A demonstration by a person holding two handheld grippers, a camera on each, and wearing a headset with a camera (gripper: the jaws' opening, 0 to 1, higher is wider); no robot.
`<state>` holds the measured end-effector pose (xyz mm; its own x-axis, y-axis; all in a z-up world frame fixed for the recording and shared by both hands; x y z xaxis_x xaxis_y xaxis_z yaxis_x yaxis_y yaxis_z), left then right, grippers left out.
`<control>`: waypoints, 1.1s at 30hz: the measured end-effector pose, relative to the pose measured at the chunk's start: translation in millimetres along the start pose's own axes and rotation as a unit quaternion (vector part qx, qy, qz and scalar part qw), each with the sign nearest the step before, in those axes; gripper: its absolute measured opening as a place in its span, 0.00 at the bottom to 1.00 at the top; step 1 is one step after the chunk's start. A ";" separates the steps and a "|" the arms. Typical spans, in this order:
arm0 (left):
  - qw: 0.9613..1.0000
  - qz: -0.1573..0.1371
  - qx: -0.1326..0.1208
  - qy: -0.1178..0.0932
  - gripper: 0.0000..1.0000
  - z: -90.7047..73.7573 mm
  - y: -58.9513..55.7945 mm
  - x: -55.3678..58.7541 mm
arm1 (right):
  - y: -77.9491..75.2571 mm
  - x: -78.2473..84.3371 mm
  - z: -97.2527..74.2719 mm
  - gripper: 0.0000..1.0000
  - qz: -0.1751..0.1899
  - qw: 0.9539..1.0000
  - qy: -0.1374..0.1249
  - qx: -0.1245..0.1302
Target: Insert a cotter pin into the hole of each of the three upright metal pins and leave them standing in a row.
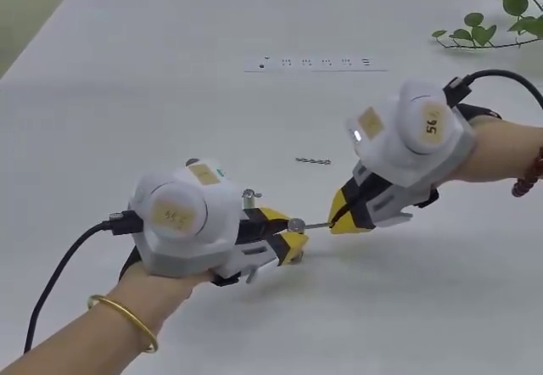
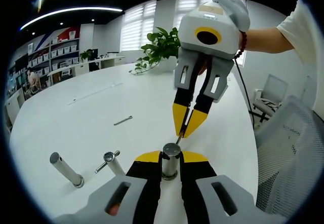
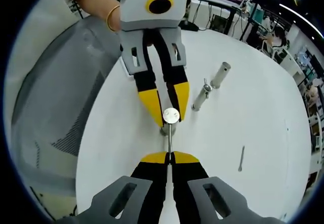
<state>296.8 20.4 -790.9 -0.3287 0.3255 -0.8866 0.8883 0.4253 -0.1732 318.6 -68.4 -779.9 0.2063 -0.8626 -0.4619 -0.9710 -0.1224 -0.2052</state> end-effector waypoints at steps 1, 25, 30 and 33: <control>1.000 0.000 0.000 0.000 0.12 0.1 0.0 -0.1 | 0.4 -2.3 0.3 0.03 0.006 1.000 0.002 0.000; 1.000 -0.011 0.004 -0.003 0.12 0.9 0.7 0.6 | 5.3 -22.0 7.3 0.05 0.016 1.000 0.004 0.003; 1.000 -0.014 0.003 0.003 0.13 1.1 1.2 2.6 | 3.5 -18.5 8.3 0.11 0.008 1.000 0.007 0.012; 1.000 -0.018 -0.006 0.009 0.21 0.0 4.3 5.7 | 2.8 -16.5 7.2 0.11 0.011 1.000 0.005 0.015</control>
<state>298.7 24.1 -796.6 -0.3668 0.3255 -0.8715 0.8719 0.4469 -0.2000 313.3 -50.9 -779.0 0.1844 -0.8699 -0.4575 -0.9712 -0.0897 -0.2209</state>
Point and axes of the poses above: the centre of the closed fingertips' face, and the gripper's own axes: z roughly forward along the fingers, y roughly to its left, x roughly out of its underside, the point moved 5 cm from there along -z, roughly backward along the fingers, and after that the axes turned 9 degrees about x, right-handed, at the moved point
